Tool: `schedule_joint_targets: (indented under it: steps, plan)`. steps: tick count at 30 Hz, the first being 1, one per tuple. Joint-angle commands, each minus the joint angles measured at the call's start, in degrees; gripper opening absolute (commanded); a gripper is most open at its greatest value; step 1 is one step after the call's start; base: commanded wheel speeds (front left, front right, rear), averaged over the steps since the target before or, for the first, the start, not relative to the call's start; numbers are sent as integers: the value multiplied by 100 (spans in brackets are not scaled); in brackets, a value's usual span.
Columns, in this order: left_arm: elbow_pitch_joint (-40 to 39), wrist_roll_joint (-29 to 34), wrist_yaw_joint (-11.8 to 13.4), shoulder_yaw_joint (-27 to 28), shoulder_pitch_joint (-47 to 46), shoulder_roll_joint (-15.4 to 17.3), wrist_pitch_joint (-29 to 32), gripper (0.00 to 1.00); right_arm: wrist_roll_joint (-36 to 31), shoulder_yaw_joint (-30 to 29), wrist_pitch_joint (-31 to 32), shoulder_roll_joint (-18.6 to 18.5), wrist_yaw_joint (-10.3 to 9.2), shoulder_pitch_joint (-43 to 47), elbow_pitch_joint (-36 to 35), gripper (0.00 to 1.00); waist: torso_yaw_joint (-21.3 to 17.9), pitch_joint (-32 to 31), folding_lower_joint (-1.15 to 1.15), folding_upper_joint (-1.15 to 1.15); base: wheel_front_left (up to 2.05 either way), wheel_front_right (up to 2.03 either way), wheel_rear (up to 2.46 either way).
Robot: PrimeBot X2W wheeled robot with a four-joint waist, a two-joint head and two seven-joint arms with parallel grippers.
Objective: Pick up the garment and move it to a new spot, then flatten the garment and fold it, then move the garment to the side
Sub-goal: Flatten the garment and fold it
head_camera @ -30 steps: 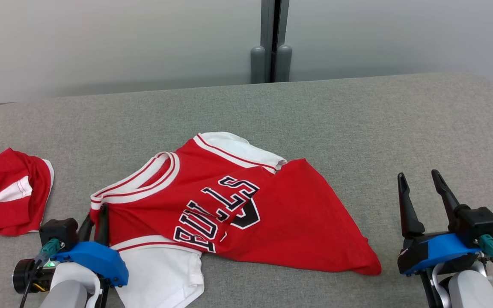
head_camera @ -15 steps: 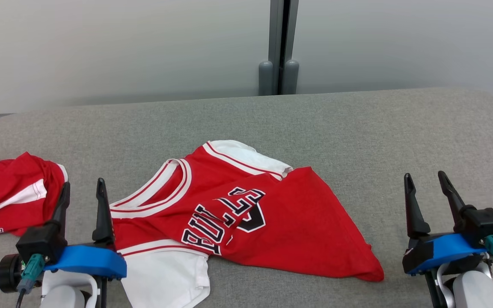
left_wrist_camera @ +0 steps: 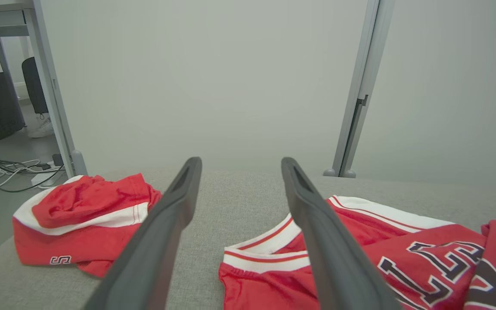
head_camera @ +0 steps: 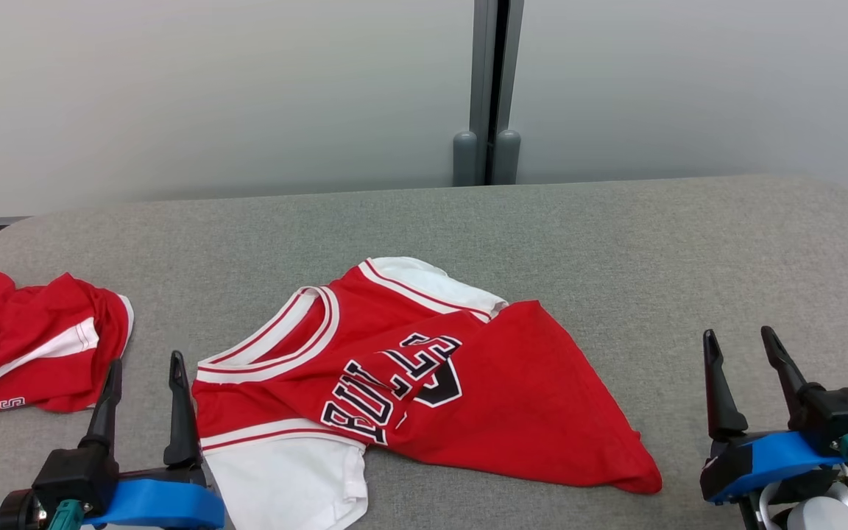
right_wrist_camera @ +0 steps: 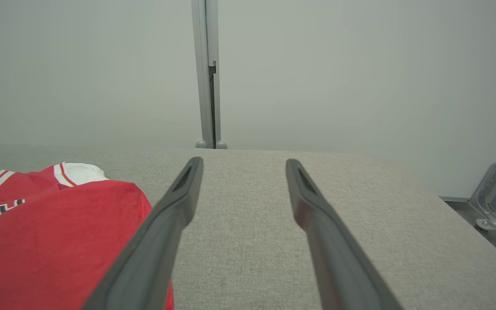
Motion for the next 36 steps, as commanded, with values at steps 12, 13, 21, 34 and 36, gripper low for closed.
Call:
schedule_joint_targets:
  steps: [12,13,21,34,36]
  plan:
    - [3,246,-190,62,-191,-162,-26,100,51,1123,433,-342,1,-1090,439,100,238,165,0,0,0,0,0]
    - [6,252,-198,57,-224,-171,-26,100,62,1252,503,-381,1,-1263,558,100,274,195,0,0,0,0,0]
    - [56,259,-286,27,-464,-233,-26,100,166,1859,997,-656,1,-2422,1907,100,665,488,0,0,0,0,0]
    - [136,218,-344,49,-648,-303,-26,100,591,2452,1254,-748,1,-2888,4179,100,948,688,0,0,0,0,0]
    - [150,233,-350,59,-654,-308,-26,100,743,2625,1302,-687,1,-2827,4347,100,932,681,0,0,0,0,0]
